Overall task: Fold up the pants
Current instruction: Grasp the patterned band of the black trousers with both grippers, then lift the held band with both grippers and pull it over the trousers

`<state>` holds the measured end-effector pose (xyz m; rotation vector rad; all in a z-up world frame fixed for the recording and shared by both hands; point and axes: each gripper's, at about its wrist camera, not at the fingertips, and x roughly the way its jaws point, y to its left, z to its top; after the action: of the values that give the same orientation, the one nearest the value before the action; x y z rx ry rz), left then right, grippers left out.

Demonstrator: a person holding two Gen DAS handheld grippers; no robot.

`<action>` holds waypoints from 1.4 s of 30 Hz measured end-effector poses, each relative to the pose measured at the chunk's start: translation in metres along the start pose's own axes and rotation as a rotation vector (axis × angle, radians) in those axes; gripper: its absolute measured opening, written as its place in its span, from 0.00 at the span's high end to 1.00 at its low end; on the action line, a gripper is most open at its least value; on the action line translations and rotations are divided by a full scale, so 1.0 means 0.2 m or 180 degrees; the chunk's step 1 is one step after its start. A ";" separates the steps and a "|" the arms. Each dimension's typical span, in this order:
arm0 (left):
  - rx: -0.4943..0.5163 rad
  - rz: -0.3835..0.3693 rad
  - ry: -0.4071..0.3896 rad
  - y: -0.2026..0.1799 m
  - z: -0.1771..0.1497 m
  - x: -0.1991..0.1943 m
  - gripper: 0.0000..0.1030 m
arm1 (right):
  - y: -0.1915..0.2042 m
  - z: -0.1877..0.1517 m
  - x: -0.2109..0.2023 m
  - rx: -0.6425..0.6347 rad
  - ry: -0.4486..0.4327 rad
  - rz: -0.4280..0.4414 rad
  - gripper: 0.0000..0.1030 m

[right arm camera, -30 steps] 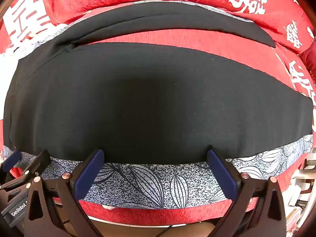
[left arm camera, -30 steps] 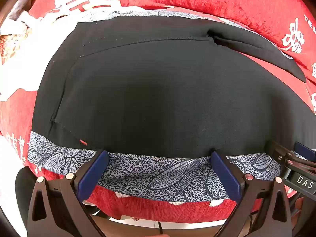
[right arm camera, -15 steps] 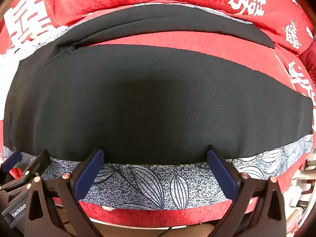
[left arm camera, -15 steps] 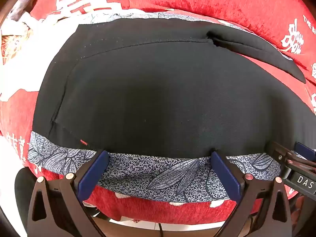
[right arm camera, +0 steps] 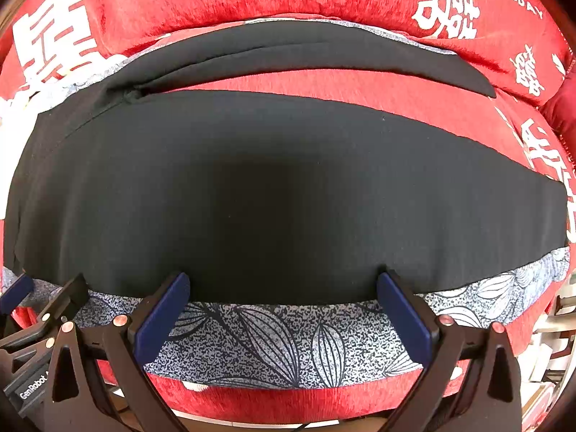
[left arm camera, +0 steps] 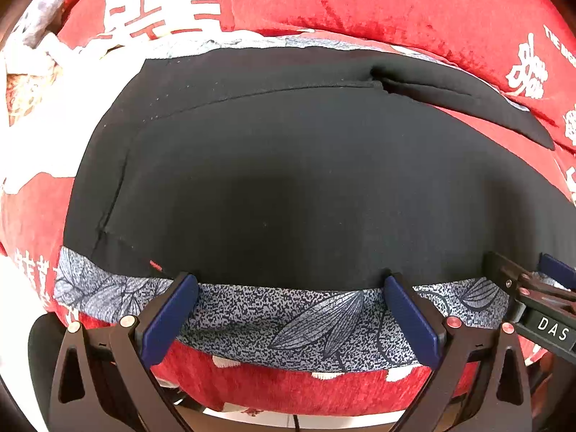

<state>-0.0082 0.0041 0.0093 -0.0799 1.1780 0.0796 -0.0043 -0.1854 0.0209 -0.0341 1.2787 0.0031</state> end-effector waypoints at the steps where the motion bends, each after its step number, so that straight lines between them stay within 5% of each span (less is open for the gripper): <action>1: -0.0003 -0.0016 0.0006 0.00 0.01 0.00 0.00 | 0.01 0.00 0.00 -0.0001 0.0000 -0.0007 0.00; 17: -0.0108 0.0029 -0.0295 0.09 0.06 -0.18 0.00 | 0.07 0.09 -0.12 -0.0167 -0.0187 0.0010 0.00; 42: -0.0110 0.0197 -0.0381 0.11 0.05 -0.22 0.00 | 0.17 0.04 -0.19 -0.0375 -0.0413 0.0052 0.00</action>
<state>-0.0188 0.0261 0.0535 -0.0684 1.0597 0.1573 -0.0085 -0.1497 0.0596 -0.1230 1.1479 0.0932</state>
